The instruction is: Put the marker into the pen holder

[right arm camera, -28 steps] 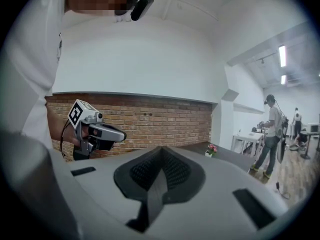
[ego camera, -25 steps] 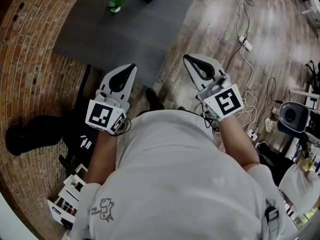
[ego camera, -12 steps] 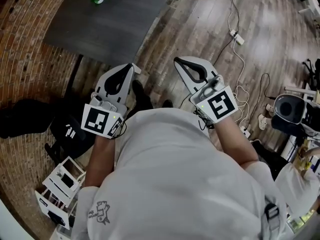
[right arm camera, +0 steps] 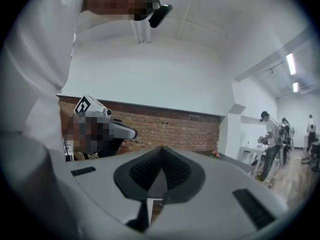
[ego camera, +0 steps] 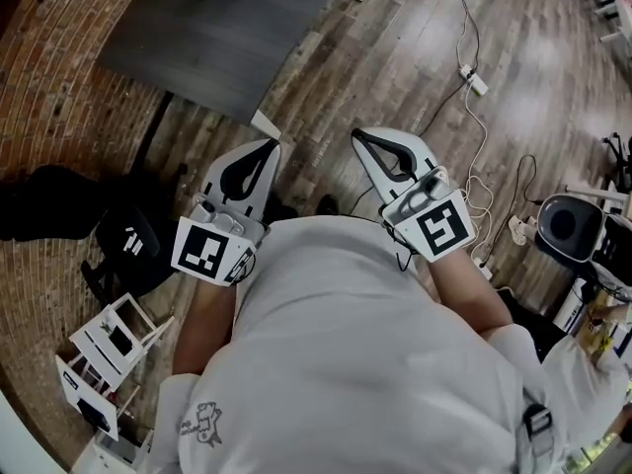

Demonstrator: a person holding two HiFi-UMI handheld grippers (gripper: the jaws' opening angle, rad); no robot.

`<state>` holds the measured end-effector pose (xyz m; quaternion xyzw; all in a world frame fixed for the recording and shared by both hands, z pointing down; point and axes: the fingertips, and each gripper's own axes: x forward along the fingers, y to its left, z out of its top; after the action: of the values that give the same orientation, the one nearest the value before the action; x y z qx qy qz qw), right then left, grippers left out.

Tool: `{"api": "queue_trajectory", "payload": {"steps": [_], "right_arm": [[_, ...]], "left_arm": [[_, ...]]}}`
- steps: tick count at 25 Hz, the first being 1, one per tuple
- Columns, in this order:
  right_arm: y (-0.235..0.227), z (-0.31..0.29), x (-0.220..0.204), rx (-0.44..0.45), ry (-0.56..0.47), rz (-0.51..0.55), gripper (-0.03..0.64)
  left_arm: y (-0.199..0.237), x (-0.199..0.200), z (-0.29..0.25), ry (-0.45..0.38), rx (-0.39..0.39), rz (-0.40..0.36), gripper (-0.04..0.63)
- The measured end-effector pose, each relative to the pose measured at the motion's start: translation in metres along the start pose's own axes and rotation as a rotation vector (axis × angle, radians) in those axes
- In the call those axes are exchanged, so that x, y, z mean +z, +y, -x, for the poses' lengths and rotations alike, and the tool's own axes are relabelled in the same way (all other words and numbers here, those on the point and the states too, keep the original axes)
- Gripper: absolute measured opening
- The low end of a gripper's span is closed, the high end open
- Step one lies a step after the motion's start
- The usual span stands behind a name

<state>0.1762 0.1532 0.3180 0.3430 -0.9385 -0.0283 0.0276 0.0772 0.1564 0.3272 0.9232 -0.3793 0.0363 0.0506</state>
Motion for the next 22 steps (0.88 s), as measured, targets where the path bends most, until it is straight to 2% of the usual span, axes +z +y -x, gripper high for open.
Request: {"api": "queue_trajectory", "payload": {"steps": [9,12,22], "right_arm": [[0.021,0.007,0.007,0.046,-0.012,0.004,0.005],[0.027,0.005,0.008,0.060,-0.013,0.010,0.005],[0.030,0.007,0.005,0.045,-0.003,-0.013,0.005]], "left_arm": [[0.002,0.006,0.030,-0.017,0.080,0.000,0.011],[0.003,0.009,0.038,-0.035,0.105,0.023,0.011],[0.001,0.010,0.043,-0.050,0.108,0.034,0.011]]}}
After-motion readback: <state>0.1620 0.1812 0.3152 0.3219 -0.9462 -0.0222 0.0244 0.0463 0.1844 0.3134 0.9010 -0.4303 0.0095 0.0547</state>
